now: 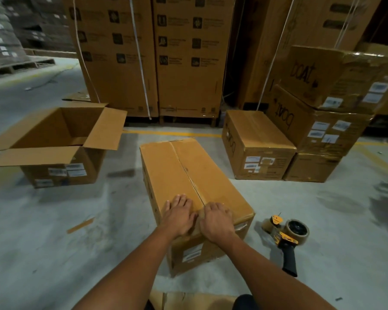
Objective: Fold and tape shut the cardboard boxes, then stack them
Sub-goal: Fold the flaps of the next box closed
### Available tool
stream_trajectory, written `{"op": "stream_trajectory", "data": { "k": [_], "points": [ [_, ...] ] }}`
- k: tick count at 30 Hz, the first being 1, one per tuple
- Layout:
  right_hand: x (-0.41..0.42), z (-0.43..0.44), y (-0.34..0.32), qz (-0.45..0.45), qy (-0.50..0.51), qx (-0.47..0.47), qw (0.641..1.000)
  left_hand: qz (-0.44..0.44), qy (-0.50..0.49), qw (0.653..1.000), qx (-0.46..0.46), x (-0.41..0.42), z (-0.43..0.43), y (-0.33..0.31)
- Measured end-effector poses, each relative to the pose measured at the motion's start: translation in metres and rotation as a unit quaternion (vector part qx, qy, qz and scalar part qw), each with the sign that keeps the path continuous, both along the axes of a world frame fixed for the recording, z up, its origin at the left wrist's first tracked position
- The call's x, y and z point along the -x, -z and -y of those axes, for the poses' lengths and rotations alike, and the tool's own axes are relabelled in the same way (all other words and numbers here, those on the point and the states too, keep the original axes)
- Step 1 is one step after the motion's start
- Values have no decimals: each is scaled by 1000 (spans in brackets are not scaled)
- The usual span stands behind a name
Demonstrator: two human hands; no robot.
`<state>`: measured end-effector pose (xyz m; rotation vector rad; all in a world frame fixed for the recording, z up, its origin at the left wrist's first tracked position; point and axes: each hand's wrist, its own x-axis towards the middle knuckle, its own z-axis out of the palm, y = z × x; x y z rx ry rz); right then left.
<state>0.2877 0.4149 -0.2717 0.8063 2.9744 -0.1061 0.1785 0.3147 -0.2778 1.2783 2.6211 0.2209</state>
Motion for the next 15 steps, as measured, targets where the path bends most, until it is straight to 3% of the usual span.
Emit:
{"op": "stream_trajectory", "data": {
  "k": [3, 10, 15],
  "points": [
    [9, -13, 19, -19, -7, 64, 998, -18, 12, 1000, 5, 6, -13, 10],
    [11, -19, 38, -39, -9, 67, 997, -61, 15, 997, 46, 7, -27, 23],
    [-7, -24, 29, -91, 31, 95, 991, -43, 24, 999, 10, -3, -34, 15]
  ]
}}
